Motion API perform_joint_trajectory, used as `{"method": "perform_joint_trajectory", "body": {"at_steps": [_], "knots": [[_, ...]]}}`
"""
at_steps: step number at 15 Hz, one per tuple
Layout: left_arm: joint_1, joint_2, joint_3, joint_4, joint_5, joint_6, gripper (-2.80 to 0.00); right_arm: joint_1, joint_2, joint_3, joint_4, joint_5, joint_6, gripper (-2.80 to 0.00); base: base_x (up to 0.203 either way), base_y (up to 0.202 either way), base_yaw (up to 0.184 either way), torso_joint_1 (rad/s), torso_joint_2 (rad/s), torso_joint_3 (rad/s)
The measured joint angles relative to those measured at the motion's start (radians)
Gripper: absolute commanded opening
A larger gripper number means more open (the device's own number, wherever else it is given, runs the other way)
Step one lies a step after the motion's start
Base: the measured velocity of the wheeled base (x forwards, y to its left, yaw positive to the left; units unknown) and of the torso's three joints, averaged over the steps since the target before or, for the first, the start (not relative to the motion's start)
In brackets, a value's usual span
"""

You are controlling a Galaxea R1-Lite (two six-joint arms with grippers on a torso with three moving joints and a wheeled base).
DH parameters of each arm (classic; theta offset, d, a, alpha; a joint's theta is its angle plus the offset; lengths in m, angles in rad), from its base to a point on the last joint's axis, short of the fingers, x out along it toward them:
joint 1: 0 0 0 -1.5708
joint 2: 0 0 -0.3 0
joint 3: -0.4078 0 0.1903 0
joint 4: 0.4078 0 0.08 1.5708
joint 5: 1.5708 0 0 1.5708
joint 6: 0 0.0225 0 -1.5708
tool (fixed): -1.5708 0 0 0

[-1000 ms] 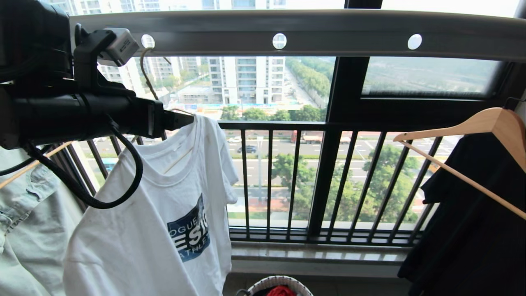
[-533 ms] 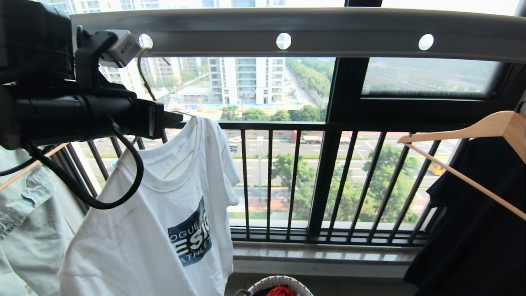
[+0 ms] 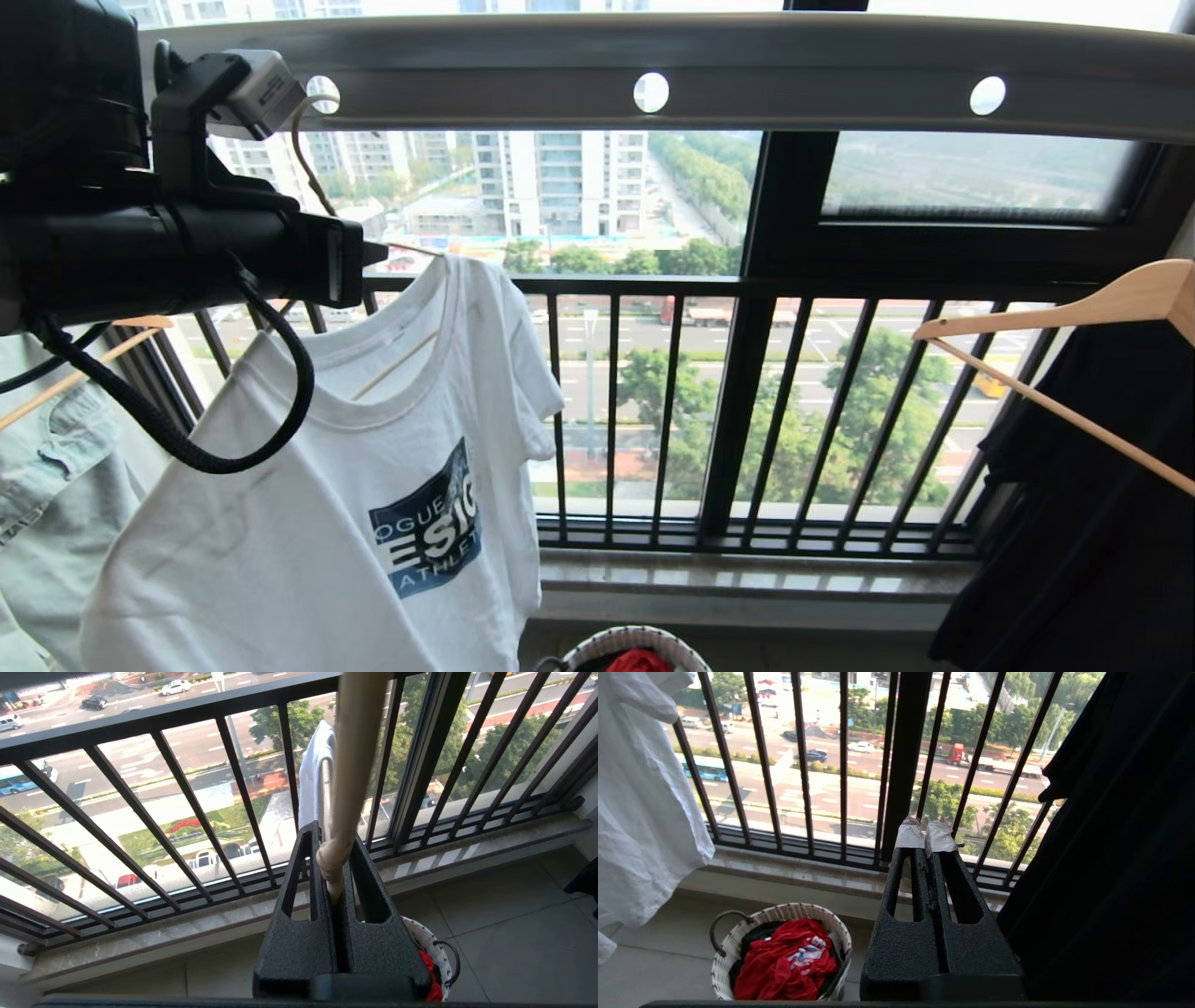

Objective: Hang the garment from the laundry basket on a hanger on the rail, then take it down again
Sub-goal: Take the clothes off the clothes rack

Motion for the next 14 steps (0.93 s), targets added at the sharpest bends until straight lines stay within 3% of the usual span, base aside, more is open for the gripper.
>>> {"method": "perform_joint_trajectory", "body": {"at_steps": [14], "knots": [[-0.012,-0.108,0.027,0.010,0.001,-0.006,-2.80,0.000,0.000,0.000,0.000,-0.001,0.000,-2.80,0.000,0.000,0.000,0.000,0.00,0.000]]}}
